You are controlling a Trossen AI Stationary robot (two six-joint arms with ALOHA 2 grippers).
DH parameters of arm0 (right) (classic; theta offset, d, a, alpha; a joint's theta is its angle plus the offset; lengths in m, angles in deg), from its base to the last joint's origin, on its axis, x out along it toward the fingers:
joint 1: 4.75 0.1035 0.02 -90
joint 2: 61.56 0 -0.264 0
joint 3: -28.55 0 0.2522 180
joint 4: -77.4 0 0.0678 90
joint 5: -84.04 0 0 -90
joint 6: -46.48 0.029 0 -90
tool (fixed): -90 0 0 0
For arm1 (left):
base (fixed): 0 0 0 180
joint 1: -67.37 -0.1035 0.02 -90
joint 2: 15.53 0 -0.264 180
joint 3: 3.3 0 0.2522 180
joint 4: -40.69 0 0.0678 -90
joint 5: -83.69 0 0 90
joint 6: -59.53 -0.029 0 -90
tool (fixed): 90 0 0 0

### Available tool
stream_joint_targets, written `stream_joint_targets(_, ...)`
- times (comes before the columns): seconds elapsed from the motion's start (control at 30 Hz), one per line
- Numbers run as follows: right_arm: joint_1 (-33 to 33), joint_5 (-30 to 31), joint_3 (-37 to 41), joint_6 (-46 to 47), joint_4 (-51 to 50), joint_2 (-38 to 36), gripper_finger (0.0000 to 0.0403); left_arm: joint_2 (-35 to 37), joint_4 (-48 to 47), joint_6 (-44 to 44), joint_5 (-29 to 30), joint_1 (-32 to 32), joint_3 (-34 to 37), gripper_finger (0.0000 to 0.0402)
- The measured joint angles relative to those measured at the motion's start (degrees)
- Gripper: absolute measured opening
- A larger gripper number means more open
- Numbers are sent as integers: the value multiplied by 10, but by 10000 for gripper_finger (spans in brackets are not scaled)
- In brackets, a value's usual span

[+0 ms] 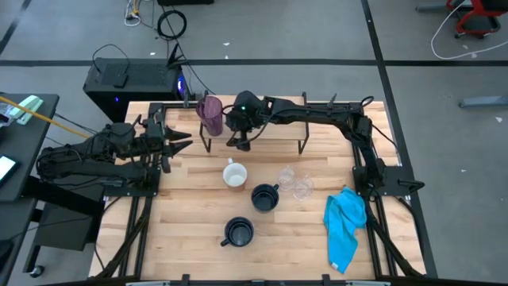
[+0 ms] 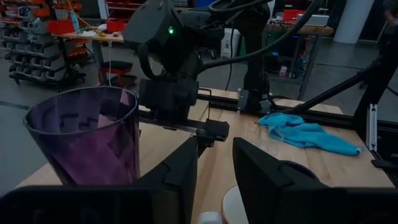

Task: Stack small to large cups/mugs on shelf
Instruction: Put the violet cup on the shelf, then put the orange mug on the shelf

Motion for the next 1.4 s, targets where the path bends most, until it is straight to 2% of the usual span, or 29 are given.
stream_joint_targets(0.47, 40, 19, 0, 22, -110, -83, 383, 0, -48, 2, 0, 0, 3, 110)
stream_joint_targets(0.73, 77, 15, 0, 39, -164, -104, 367, 7, 13, 7, 0, 0, 98, 110)
stream_joint_targets(0.83, 96, 18, 0, 42, -162, -105, 364, 9, 37, -6, 0, 0, 106, 110)
stream_joint_targets(1.03, 133, 39, 1, 41, -142, -92, 364, 34, 29, -20, -9, 0, 79, 110)
stream_joint_targets(1.4, 188, 93, 2, 54, -111, -44, 353, 62, 19, 3, -11, 0, 78, 110)
